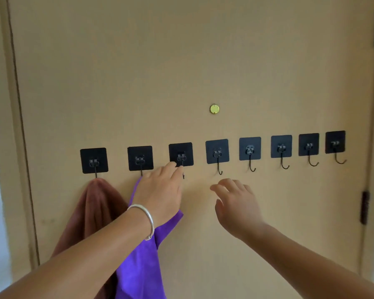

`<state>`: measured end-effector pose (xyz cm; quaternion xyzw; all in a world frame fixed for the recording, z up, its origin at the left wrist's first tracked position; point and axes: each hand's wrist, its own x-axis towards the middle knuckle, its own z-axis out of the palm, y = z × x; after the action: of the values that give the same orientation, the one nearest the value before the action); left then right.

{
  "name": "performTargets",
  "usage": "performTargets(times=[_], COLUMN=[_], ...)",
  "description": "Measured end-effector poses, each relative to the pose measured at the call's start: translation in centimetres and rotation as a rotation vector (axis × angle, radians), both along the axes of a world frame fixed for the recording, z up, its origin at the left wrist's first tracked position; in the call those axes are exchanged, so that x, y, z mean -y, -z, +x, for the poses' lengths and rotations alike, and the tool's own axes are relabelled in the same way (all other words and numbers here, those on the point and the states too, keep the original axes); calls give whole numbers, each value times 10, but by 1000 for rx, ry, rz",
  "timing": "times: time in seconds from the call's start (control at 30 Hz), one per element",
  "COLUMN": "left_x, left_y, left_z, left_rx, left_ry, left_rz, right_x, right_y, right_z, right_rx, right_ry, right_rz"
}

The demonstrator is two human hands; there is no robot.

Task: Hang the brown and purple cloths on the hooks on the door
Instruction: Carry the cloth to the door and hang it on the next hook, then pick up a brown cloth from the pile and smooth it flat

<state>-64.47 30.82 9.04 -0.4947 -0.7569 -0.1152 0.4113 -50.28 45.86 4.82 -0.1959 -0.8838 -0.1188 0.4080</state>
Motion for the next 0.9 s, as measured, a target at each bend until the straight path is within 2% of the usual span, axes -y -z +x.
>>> performTargets(times=[0.23,0.47,0.7,0.9], left_x=[-83,-157,-200,-207], left_y=[5,13,20,34], left_z=[52,111,185,266], left_rx=[-55,-71,-67,-48], left_ry=[199,436,753,1028], left_rz=[-62,-114,-132,-173], right_x=[-57,-78,-48,23], right_y=[-8,-9,-4,4], right_z=[91,189,291,363], right_rx=[62,60,87,79], right_ry=[284,612,973,1298], right_rz=[9,-50,-112,-188])
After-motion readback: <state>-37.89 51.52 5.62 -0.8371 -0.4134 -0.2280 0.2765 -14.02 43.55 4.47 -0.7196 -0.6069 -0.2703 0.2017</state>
